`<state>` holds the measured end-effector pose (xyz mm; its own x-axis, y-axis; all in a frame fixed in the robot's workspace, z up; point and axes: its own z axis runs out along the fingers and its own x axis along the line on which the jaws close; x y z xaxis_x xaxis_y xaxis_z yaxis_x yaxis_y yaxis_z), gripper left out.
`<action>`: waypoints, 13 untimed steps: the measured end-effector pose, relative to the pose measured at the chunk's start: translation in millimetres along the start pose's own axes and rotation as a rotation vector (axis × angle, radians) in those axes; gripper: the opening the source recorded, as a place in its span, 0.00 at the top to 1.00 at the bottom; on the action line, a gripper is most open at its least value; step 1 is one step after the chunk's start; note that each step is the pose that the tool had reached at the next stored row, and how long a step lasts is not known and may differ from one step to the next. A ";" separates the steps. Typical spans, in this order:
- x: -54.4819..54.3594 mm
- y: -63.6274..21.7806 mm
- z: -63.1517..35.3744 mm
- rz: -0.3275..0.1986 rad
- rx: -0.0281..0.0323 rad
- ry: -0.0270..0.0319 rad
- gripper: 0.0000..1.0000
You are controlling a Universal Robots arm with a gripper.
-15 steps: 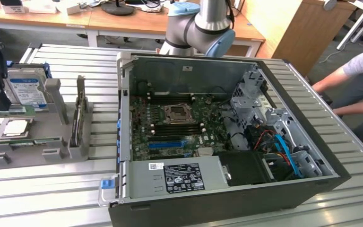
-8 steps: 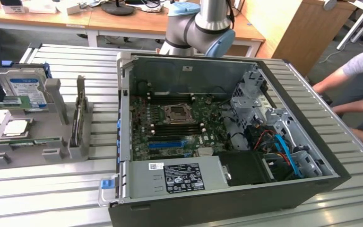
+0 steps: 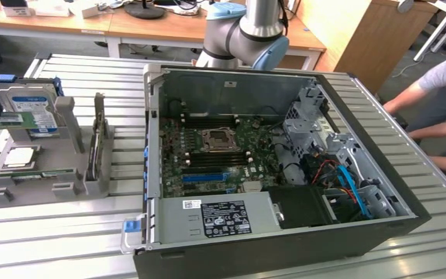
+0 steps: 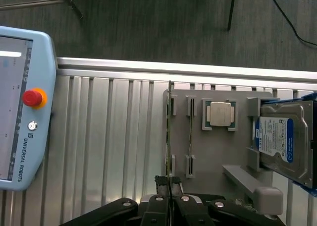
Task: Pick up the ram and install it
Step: 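Pick up the ram and move it above insertion slot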
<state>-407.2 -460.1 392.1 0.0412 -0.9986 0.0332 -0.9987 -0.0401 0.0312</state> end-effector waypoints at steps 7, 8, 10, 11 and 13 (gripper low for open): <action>0.1 0.1 -3.2 0.000 -0.0002 0.0001 0.88; 0.1 0.1 -4.4 0.000 -0.0002 0.0001 0.88; 0.2 0.2 -6.2 0.000 -0.0001 0.0001 0.88; 0.2 0.2 -6.2 0.000 0.0001 0.0000 0.88; 0.2 0.2 -6.2 0.000 0.0000 0.0000 0.88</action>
<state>-407.2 -460.1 398.3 0.0412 -0.9986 0.0333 -0.9987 -0.0401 0.0312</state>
